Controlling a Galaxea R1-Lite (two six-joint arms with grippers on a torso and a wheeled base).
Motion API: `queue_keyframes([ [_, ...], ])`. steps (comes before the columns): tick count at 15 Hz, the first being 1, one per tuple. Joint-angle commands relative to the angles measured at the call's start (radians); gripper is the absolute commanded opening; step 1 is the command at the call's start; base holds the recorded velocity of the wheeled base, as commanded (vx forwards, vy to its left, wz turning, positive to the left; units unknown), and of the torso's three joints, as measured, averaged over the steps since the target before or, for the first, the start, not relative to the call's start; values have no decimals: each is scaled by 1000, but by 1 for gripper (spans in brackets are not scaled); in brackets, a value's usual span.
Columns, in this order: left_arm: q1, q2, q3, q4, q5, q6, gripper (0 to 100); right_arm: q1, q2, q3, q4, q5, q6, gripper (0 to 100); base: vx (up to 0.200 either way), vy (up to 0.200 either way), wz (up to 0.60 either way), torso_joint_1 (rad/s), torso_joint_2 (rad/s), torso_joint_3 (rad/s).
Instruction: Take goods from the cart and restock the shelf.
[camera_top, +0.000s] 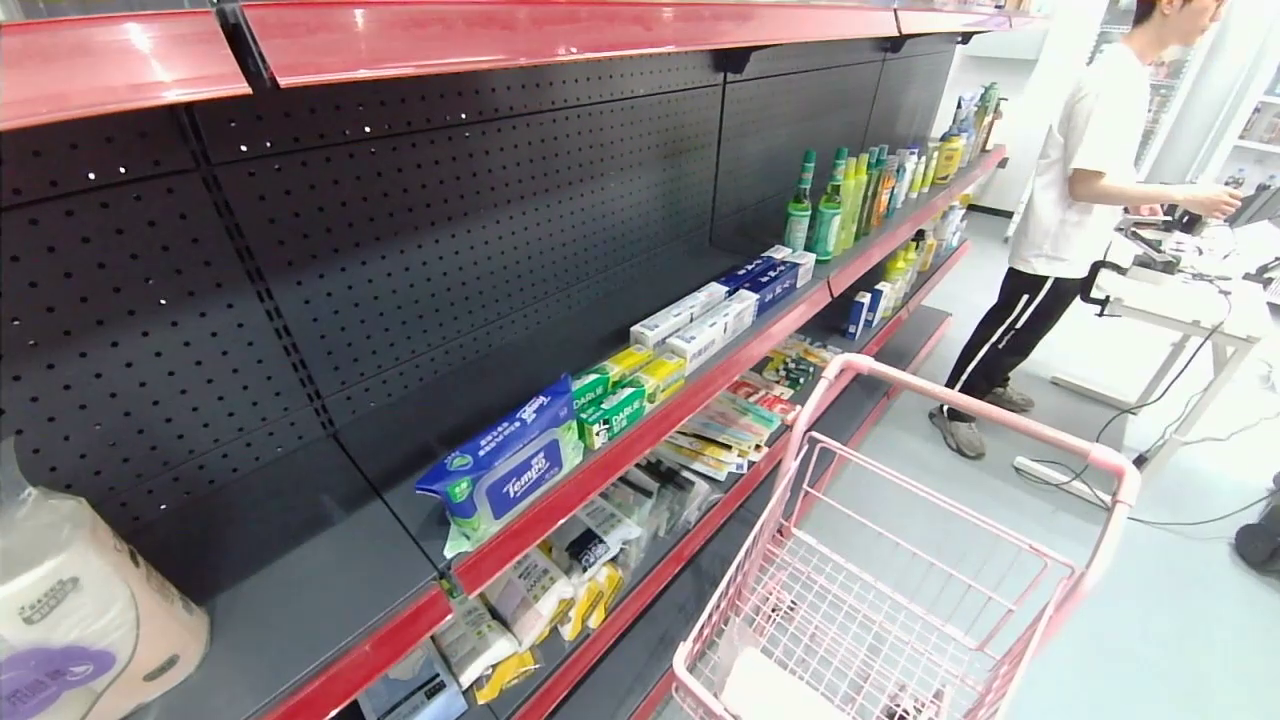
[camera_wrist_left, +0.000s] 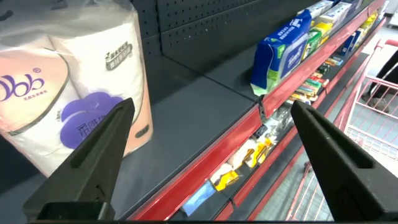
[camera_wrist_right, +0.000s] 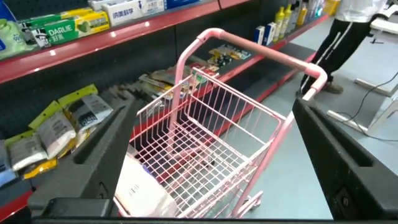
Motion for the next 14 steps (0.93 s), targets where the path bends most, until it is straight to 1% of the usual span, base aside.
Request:
queue_keyframes([
  [1, 0, 0, 0, 0, -1, 0, 100, 5, 9, -21, -9, 23, 2, 100, 0, 0, 0, 0, 0, 0],
  [2, 0, 0, 0, 0, -1, 0, 100, 44, 333, -360, -18, 69, 158, 100, 0, 0, 0, 0, 0, 0],
  [3, 0, 0, 0, 0, -1, 0, 100, 51, 472, -534, -3, 57, 284, 100, 0, 0, 0, 0, 0, 0],
  [4, 0, 1, 0, 0, 1, 0, 100, 58, 601, -641, 4, 58, 273, 100, 0, 0, 0, 0, 0, 0],
  [5, 0, 0, 0, 0, 1, 0, 100, 48, 754, -646, 2, 34, 49, 100, 0, 0, 0, 0, 0, 0],
  [6, 0, 0, 0, 0, 1, 0, 100, 43, 811, -643, 5, 29, -26, 100, 0, 0, 0, 0, 0, 0],
  [7, 0, 0, 0, 0, -1, 0, 100, 35, 1109, -659, -39, 44, -35, 100, 0, 0, 0, 0, 0, 0],
  [9, 0, 1, 0, 0, -1, 0, 100, 160, 1437, -696, -85, 69, -26, 100, 0, 0, 0, 0, 0, 0],
  [11, 0, 0, 0, 0, 1, 0, 100, 264, 1676, -733, -116, 72, -26, 100, 0, 0, 0, 0, 0, 0],
  [13, 0, 0, 0, 0, 1, 0, 100, 337, 1864, -790, -118, 52, -46, 100, 0, 0, 0, 0, 0, 0],
  [14, 0, 0, 0, 0, 1, 0, 100, 353, 1908, -813, -118, 52, -49, 100, 0, 0, 0, 0, 0, 0],
])
